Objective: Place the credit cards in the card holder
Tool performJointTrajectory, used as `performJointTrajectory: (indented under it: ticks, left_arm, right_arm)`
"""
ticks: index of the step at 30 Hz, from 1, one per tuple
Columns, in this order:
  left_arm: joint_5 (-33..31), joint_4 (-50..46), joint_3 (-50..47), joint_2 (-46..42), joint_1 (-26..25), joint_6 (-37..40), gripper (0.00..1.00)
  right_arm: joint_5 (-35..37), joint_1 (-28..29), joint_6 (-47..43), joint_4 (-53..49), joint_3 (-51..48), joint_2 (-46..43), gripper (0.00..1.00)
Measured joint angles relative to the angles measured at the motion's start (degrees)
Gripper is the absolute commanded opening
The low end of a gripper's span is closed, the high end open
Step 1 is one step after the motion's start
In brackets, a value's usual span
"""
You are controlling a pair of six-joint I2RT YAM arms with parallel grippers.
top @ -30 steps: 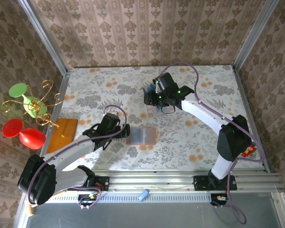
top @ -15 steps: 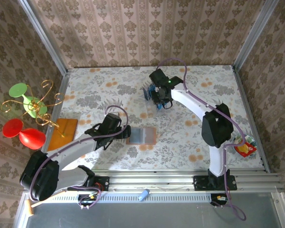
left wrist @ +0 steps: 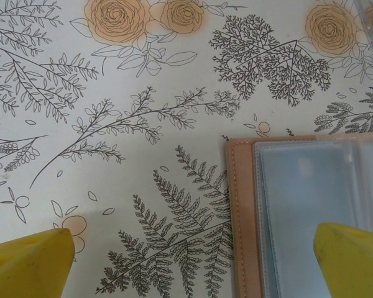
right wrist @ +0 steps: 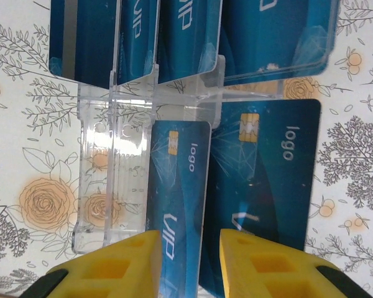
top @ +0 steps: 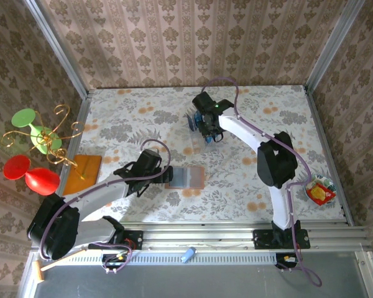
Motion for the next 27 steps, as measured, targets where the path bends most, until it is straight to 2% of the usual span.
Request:
performJointTrajectory:
  ticks: [25, 27]
  left_arm:
    - [0.0, 0.3, -0.2, 0.0, -0.4, -0.2, 1.00]
    - [0.0, 0.3, -0.2, 0.0, -0.4, -0.2, 1.00]
  right_arm:
    - [-1.9, -0.2, 0.0, -0.6, 2.5, 1.6, 0.00]
    - [-2.3, -0.3, 0.0, -0.6, 2.5, 1.6, 0.00]
